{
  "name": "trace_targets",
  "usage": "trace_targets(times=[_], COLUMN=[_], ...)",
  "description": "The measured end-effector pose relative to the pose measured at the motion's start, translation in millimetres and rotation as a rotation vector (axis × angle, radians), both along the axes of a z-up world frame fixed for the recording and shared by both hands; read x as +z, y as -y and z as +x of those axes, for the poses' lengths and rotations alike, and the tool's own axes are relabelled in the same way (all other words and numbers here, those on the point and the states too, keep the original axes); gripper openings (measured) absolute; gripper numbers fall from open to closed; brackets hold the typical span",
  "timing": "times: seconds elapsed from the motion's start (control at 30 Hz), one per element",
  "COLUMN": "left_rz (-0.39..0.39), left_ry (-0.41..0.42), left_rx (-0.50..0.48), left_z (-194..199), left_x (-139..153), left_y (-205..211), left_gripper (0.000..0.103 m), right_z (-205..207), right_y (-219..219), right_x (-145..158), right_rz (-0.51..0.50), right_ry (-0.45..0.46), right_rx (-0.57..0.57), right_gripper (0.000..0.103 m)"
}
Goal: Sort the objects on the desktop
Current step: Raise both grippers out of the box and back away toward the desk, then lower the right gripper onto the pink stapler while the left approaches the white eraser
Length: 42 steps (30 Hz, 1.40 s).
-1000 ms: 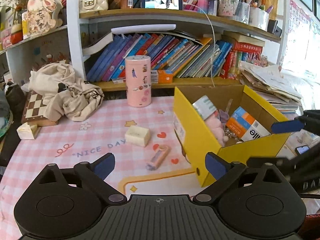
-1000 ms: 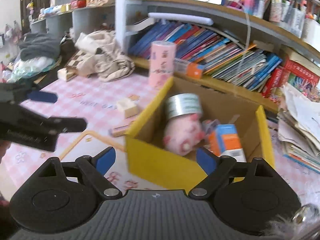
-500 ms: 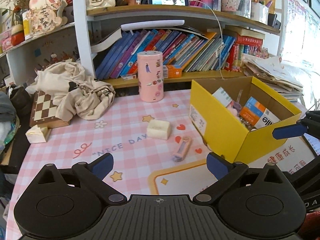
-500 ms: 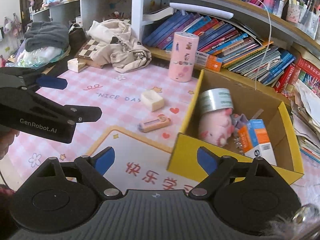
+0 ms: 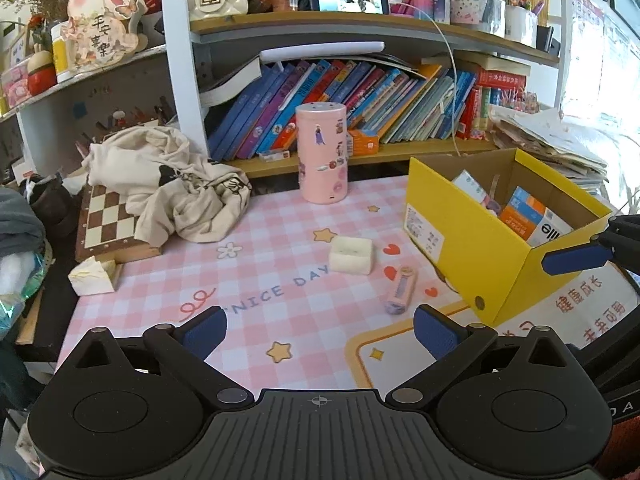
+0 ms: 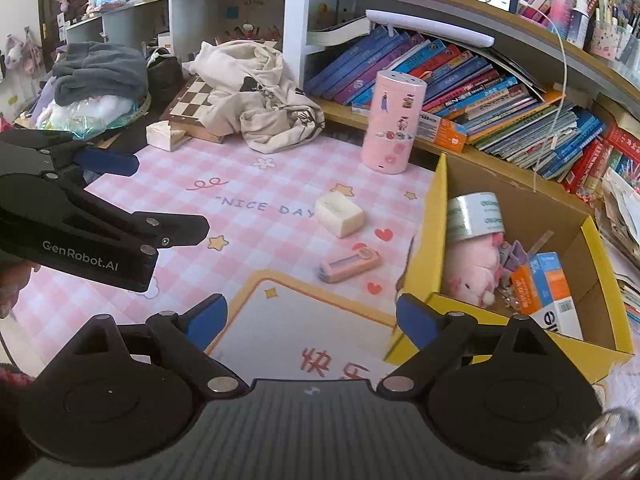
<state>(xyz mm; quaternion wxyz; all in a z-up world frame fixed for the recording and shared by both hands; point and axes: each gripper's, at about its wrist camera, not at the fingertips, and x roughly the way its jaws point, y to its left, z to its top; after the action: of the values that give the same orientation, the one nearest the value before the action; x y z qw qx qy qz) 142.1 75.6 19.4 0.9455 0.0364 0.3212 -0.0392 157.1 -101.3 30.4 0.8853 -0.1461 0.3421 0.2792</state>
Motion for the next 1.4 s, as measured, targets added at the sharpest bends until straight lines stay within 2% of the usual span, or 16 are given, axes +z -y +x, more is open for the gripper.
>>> trace_targets(times=[0.43,0.7,1.03,1.4], left_rz=[-0.03,-0.069,-0.079,-0.087], left_ry=[0.013,0.025,0.041,-0.007], left_rx=[0.01,0.034,0.063,0.086], left_z=[-1,5,21,44], left_x=[-3,-4,-11,-26], left_y=[-28,-40,-51,-60], left_gripper=[0.101,0.101,0.101,0.101], right_z=[-2,5,26,52], right_y=[-34,-47,-65,-74], right_x=[-4,-8,-21,-38], right_rz=[-0.042,-0.079,-0.105,-0.119], right_ry=[0.004,0.005,-0.004,-0.068], right_rx=[0.029,0.052,0.098,0.089], right_gripper=[0.092,0.092,0.092,0.092])
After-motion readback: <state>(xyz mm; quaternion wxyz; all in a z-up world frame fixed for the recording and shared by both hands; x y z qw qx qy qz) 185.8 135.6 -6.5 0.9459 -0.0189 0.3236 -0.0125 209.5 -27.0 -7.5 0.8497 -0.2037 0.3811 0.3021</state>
